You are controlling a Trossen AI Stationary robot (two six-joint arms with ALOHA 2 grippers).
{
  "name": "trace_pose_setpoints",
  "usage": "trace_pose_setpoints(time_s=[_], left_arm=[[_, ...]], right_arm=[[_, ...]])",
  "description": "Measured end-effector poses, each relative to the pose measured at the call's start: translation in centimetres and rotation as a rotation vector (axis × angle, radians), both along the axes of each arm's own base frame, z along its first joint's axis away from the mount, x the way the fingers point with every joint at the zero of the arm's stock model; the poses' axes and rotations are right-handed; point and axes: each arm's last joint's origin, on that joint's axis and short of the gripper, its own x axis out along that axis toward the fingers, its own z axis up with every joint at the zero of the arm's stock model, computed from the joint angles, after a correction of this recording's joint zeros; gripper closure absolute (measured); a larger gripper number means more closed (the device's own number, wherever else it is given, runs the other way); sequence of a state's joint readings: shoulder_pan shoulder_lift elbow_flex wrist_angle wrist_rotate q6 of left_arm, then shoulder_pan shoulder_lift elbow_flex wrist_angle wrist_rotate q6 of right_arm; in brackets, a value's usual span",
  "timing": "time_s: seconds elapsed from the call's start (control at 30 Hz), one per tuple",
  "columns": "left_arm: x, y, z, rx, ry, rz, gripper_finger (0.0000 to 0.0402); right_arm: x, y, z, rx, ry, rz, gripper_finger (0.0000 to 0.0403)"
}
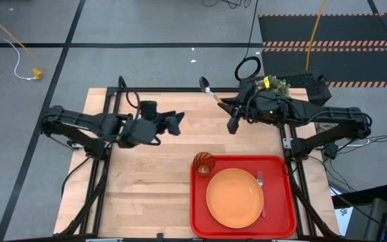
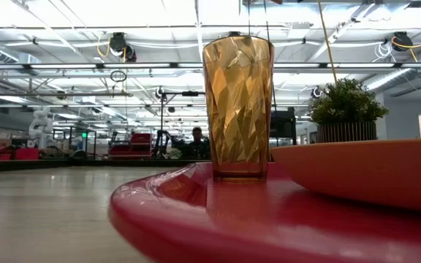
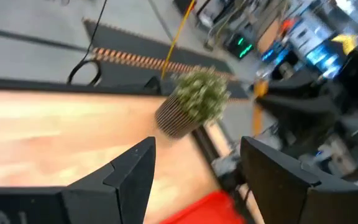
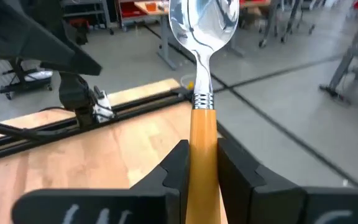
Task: Pick and place plate/cup/fork/spoon on tray
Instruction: Put the yellow spoon on the red tray to the right of the red fork
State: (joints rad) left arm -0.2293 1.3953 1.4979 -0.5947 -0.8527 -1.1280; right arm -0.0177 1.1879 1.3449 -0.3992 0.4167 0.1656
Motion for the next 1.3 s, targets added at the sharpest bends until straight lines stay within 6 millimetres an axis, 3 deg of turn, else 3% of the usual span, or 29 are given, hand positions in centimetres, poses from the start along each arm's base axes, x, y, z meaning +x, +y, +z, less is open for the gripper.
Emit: trace_pose_setpoints(time_s=[0.3, 0.63, 1.3], left_arm=[[-2.4, -0.2, 0.0, -0.008, 0.137, -0.107, 0.0165], [-4.3, -0.1, 0.1, -0.008, 0.271, -0.263, 0.0165], [-6.6, -0.8, -0.6, 0.023, 0.476, -0.432, 0.0165]], right_arm=[[-2.9, 1.2, -0.5, 0.313, 0.015, -0.083, 0.0353], [-4.1, 5.1, -2.2, 0.648, 0.060, -0.165, 0.0353], [-8.1, 13.3, -6.6, 0.930, 0.414, -0.399, 0.0353]])
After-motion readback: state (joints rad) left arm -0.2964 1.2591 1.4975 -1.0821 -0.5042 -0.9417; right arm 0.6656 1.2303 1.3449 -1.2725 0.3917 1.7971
